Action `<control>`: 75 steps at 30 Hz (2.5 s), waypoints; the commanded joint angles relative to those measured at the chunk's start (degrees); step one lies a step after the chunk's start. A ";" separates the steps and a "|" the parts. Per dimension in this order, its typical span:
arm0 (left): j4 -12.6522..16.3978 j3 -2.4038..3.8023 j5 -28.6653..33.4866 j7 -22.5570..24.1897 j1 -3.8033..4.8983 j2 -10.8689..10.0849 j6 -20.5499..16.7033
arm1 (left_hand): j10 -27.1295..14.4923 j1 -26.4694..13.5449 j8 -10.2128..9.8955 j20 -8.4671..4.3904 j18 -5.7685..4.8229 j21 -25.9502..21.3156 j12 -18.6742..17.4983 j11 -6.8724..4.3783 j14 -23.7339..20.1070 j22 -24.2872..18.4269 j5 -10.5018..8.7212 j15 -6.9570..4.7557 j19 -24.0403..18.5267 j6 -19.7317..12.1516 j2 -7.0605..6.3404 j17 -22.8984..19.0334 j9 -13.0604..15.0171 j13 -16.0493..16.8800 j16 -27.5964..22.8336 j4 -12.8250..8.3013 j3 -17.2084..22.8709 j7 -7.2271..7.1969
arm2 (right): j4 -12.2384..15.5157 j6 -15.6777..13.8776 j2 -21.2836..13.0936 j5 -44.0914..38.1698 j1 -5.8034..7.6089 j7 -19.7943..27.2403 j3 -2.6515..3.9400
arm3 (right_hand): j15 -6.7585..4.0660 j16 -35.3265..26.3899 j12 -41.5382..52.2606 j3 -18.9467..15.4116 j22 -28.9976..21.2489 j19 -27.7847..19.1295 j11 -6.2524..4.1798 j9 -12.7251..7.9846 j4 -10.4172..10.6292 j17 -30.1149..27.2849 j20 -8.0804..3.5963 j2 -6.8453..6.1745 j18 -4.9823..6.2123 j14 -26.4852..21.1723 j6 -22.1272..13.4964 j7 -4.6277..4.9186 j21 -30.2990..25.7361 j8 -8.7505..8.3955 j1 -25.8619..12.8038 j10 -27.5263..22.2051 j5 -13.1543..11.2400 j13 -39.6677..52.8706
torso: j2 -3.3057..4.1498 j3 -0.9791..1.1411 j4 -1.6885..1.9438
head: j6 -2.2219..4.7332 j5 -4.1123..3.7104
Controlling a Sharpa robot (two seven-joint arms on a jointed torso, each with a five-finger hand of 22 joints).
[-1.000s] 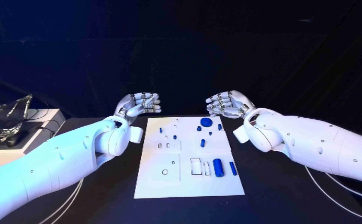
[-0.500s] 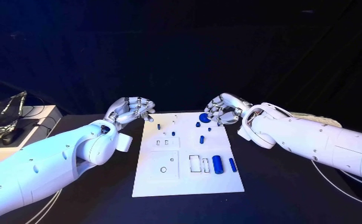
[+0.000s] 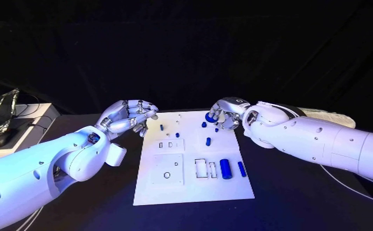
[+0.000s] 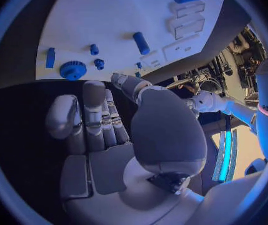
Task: Assemble the parts on the task board
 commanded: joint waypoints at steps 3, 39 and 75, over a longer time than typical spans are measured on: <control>1.37 0.64 -1.70 0.56 -0.04 -0.79 1.14 | -0.38 -0.54 -0.25 -0.16 -0.90 3.45 0.44 -0.02 0.77 4.50 -0.02 -0.15 2.07 -0.01 0.07 0.91 0.26 0.29 0.78 -0.20 0.62 -0.22 | 0.19 2.43 0.53 -6.84 0.39 -4.40 0.07 | 0.12 5.64 -0.06 0.45 5.84 2.28 0.11 0.58 0.17 4.31 0.11 -0.42 -1.27 0.57 -0.52 -0.10 3.94 -0.49 -0.08 -0.57 -0.24 0.03 | 1.89 0.32 0.24 | 0.15 -0.21; 2.96 1.82 -1.80 -0.09 -0.04 -1.43 -0.35 | -1.05 -1.18 -0.66 -0.11 -0.92 4.31 0.26 0.19 0.21 5.09 -0.02 -0.03 1.90 -0.40 0.15 -0.30 0.35 0.35 -0.13 -0.03 1.01 0.00 | -3.75 6.27 5.12 -8.42 1.99 -7.87 0.34 | 0.59 14.31 0.08 -0.59 11.15 4.01 0.48 1.70 1.46 11.16 0.60 0.37 -2.07 0.73 -0.63 0.21 7.44 -0.83 -0.74 -2.11 -1.34 0.09 | 4.24 0.84 1.34 | 0.40 -0.49; 2.44 1.98 -1.83 -0.60 -0.04 -1.27 0.02 | -1.62 -1.08 -1.07 0.02 -0.90 4.70 0.03 0.37 -0.04 5.29 -0.04 0.11 1.51 -0.82 0.34 -0.88 0.36 0.32 -0.66 -0.27 1.62 0.19 | -5.20 6.63 6.64 -8.44 1.99 -7.46 0.34 | 0.18 16.75 0.28 2.17 13.06 4.37 -0.16 3.32 1.82 11.76 0.39 2.54 -2.31 0.03 2.12 -0.38 8.53 0.41 0.82 1.10 -4.45 0.36 | 4.93 0.84 1.46 | 0.02 -0.44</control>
